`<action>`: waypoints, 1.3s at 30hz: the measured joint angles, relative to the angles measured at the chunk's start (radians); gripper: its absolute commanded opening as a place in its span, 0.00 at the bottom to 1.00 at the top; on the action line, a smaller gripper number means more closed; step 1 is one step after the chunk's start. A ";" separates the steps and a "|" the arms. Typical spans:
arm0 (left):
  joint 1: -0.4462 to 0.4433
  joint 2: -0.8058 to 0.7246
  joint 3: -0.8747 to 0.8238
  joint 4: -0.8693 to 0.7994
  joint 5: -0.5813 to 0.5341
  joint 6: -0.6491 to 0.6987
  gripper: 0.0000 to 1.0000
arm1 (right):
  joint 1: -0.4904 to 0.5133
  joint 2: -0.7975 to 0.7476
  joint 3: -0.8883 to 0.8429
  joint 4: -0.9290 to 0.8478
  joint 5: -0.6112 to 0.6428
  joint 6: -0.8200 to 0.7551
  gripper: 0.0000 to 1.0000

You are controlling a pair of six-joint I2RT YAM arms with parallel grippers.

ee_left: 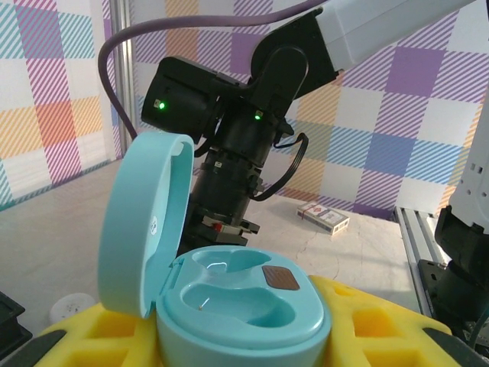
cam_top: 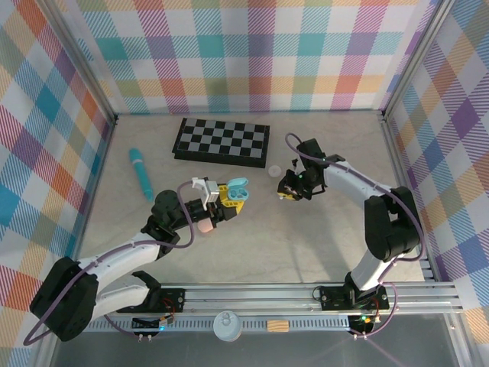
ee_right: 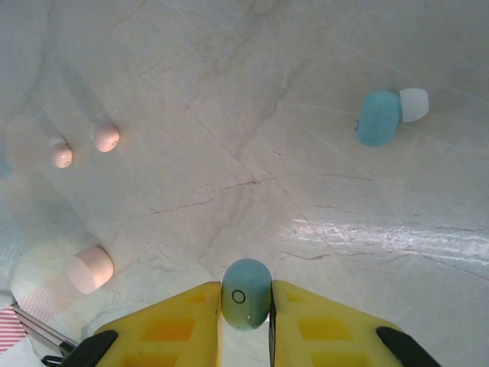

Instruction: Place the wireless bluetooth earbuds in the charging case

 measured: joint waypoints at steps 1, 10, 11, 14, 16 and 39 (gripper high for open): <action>0.000 0.008 0.000 0.008 0.000 0.000 0.31 | 0.000 -0.006 0.000 0.000 -0.003 -0.001 0.21; 0.000 0.105 0.007 0.068 -0.007 0.000 0.31 | 0.000 -0.096 0.000 -0.025 -0.006 -0.050 0.22; 0.000 0.124 0.011 0.080 -0.007 -0.001 0.31 | 0.000 -0.113 0.000 -0.033 -0.005 -0.058 0.22; 0.000 0.194 0.032 0.126 -0.006 -0.011 0.30 | 0.004 -0.166 0.000 -0.056 -0.002 -0.074 0.22; 0.000 0.247 0.050 0.166 -0.001 -0.028 0.30 | 0.010 -0.207 0.000 -0.075 0.002 -0.086 0.22; 0.000 0.356 0.132 0.261 0.087 -0.077 0.30 | 0.155 -0.378 0.160 -0.124 -0.137 -0.163 0.23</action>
